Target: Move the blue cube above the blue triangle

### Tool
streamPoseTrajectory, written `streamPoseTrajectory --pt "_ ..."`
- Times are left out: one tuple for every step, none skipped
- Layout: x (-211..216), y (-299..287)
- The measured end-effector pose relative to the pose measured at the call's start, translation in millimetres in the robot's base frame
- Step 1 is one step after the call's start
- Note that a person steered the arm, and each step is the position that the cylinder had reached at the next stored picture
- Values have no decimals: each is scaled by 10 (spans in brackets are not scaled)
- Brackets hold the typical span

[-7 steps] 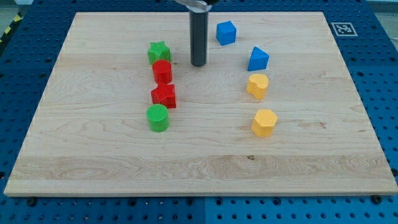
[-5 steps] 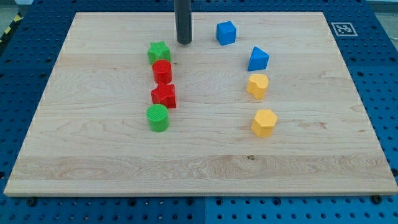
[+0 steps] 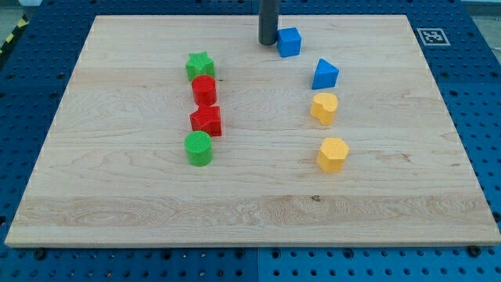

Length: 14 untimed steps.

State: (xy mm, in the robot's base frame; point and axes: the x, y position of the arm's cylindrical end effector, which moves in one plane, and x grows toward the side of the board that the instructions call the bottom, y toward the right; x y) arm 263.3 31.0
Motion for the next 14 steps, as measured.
streamPoseTrajectory --pt "41 27" --pt "95 27" --pt "113 46" --pt "113 101" --pt "113 151" --pt "113 200" --pt "113 264" --pt "113 332" --pt "113 339" --pt "113 354" --pt "114 444" --pt "114 448" --pt "120 448" --pt "156 472"
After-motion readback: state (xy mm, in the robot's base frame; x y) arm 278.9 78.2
